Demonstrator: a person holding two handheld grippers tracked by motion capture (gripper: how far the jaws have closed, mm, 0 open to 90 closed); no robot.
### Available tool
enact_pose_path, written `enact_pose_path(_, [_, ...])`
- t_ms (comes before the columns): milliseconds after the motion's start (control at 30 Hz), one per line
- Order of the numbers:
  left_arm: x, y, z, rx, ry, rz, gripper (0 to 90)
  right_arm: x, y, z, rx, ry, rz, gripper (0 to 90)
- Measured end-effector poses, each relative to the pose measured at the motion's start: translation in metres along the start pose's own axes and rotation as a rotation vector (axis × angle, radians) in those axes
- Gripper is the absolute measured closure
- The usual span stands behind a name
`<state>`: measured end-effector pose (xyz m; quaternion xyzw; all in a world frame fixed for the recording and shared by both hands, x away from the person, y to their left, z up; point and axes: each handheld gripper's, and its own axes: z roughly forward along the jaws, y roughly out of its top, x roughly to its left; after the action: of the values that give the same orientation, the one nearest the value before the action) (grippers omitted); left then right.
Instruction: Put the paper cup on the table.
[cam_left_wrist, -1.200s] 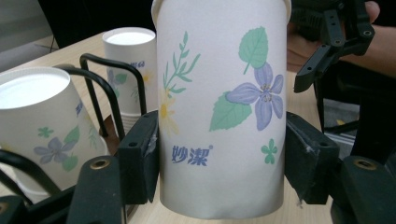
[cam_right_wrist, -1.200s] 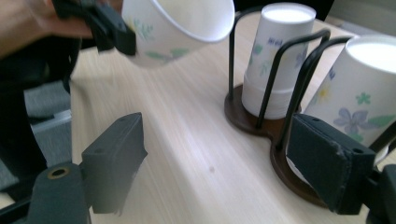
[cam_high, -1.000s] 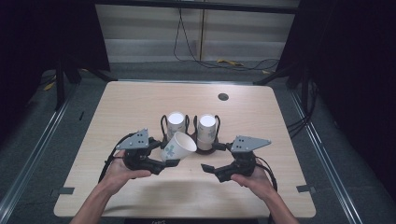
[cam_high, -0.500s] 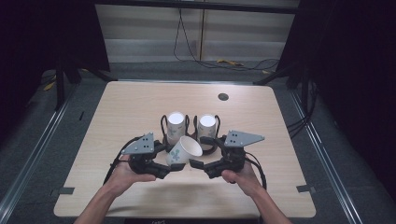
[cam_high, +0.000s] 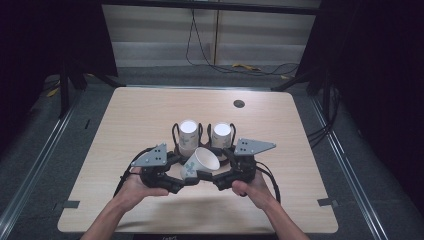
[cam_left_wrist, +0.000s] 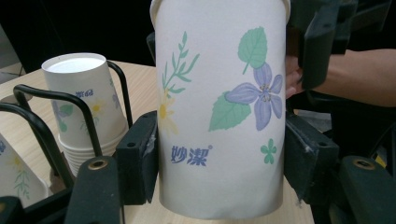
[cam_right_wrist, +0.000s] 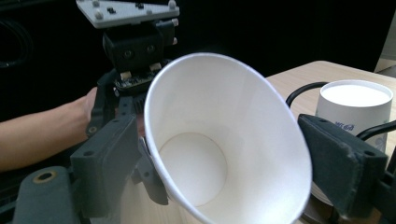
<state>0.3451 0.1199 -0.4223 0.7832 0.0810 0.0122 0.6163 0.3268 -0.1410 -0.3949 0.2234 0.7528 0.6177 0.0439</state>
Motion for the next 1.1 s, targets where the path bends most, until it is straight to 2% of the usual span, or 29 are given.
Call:
enact_pose_path(267, [-0.0002,-0.0002,0.0007,0.003,-0.013,0.016,35.8,-0.0022,-0.0020,0.0033,0.014,0.020,0.018,21.5])
enact_pose_path(433, [0.0007,-0.0012,-0.0001,0.014,-0.017,0.010,35.2,-0.0034,-0.0004,0.0034,0.009,0.039,0.024,25.7])
enact_pose_path(667, [0.0015,-0.0023,0.0012,0.016,-0.022,0.004,34.6,-0.0029,0.0007,0.0038,0.014,0.039,0.015,27.6])
enact_pose_path(867, [0.0028,-0.0024,0.0016,0.018,-0.027,-0.022,33.3,-0.0031,0.0012,0.0045,0.015,0.034,0.014,27.8])
enact_pose_path(1100, [0.0037,-0.0031,0.0023,0.038,-0.017,-0.035,24.6,-0.0031,0.0011,0.0053,0.023,0.027,0.009,28.2])
